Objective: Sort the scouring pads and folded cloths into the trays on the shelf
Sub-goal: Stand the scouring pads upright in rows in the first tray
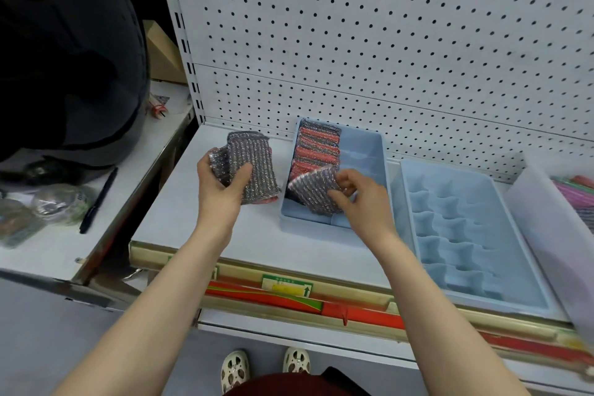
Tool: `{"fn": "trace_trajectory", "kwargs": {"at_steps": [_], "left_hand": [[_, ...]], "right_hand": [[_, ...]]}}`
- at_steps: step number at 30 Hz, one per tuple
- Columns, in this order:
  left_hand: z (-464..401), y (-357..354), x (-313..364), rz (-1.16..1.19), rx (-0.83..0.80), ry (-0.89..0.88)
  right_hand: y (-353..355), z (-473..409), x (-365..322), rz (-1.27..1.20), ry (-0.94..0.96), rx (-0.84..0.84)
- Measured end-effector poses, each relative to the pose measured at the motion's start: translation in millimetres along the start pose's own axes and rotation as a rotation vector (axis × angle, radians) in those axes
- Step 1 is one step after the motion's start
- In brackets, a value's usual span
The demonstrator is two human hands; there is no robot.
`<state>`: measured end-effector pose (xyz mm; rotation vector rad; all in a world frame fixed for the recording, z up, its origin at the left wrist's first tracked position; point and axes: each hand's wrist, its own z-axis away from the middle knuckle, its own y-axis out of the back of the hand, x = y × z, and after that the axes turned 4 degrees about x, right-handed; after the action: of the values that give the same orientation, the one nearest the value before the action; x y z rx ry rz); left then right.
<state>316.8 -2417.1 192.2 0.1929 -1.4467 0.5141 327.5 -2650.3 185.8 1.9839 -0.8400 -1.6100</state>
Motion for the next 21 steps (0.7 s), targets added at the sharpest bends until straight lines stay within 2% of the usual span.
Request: {"fn": "trace_trajectory", "kwargs": {"at_steps": [2, 7, 10, 12, 14, 17, 21], "left_hand": [[0, 3, -2, 0.003, 0.011, 0.01], [3, 0, -4, 0.006, -0.004, 0.014], [5, -1, -5, -0.003, -0.018, 0.019], [7, -1, -6, -0.011, -0.032, 0.016], [9, -2, -5, -0.022, -0.052, 0.008], [12, -5, -3, -0.028, -0.088, -0.013], [15, -15, -2, -0.04, -0.156, -0.047]], "right_hand": [[-2, 2, 2, 0.199, 0.139, -0.018], [-24, -6, -10, 0.409, 0.356, -0.072], [-44, -8, -6, 0.614, 0.397, -0.12], [-51, -9, -1, 0.627, 0.372, -0.104], [-48, -10, -7, 0.487, 0.323, -0.074], [-35, -10, -33, 0.02, 0.138, 0.013], [-26, -11, -62, -0.348, -0.122, -0.124]]}}
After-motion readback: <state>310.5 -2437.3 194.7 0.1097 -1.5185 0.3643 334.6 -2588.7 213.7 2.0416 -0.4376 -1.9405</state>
